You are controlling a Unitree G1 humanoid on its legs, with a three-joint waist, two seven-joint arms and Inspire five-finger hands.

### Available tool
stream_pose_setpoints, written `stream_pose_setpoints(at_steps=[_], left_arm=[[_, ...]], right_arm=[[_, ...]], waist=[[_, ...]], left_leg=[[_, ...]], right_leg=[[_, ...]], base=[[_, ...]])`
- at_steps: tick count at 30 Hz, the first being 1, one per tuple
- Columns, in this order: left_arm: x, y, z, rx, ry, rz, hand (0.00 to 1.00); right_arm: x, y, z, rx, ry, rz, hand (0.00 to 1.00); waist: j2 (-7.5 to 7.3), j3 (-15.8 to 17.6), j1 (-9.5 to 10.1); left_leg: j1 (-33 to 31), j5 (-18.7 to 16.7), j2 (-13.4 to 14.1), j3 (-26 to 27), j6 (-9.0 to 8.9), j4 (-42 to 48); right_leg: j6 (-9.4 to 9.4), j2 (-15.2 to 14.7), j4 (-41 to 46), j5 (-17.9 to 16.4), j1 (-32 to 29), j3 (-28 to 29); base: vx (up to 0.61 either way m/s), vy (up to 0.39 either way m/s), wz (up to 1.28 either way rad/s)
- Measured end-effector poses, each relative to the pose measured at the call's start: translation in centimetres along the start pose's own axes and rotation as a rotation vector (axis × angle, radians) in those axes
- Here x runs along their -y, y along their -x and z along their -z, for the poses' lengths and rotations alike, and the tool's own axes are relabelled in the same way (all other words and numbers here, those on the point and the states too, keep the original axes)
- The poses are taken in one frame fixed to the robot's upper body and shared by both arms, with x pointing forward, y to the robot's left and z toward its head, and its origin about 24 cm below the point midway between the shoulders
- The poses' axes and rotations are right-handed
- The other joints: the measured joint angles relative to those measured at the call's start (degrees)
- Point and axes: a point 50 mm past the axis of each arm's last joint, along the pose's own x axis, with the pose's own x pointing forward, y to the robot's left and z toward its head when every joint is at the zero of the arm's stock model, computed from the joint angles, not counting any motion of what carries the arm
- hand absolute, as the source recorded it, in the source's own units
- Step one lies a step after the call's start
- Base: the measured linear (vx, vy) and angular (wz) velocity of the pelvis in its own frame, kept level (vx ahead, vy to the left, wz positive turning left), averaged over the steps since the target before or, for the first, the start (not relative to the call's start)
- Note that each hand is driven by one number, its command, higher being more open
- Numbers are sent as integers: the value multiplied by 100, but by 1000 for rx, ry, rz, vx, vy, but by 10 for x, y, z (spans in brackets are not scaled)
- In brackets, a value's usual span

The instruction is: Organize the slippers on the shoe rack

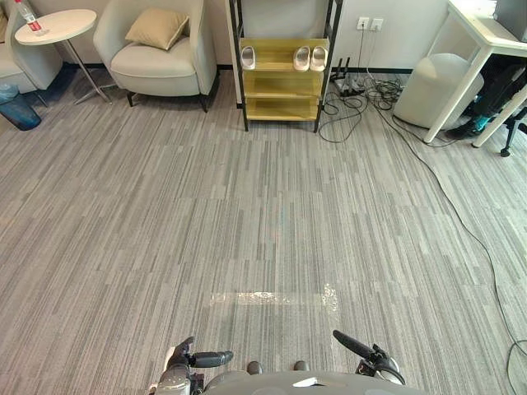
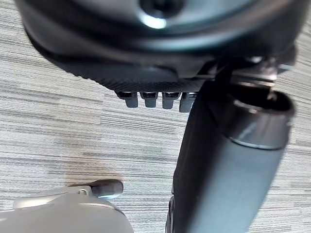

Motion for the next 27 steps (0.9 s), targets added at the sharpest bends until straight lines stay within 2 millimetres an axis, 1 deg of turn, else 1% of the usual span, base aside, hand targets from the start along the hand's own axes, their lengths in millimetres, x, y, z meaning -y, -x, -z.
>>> stream_pose_setpoints(at_steps=[4, 23, 27], left_arm=[[0, 0, 0, 4, -28, 7, 100], [0, 0, -1, 5, -38, 11, 100], [-1, 0, -2, 8, -40, 9, 100]], right_arm=[[0, 0, 0, 1, 8, -3, 100], [-2, 0, 0, 4, 26, -12, 100], [-3, 0, -1, 6, 33, -16, 100]], waist=[[-3, 2, 0], [-15, 3, -3], [-38, 23, -3]], left_leg=[[5, 0, 0, 3, 0, 0], [-23, -7, 3, 19, -10, -8], [-46, -10, 6, 19, -15, -9]], right_leg=[[0, -1, 0, 0, -2, 1], [-2, 5, -64, 1, -13, 5], [-2, 8, -66, 1, -35, 7]], base=[[-16, -7, 0], [-4, -2, 0], [0, 0, 0]])
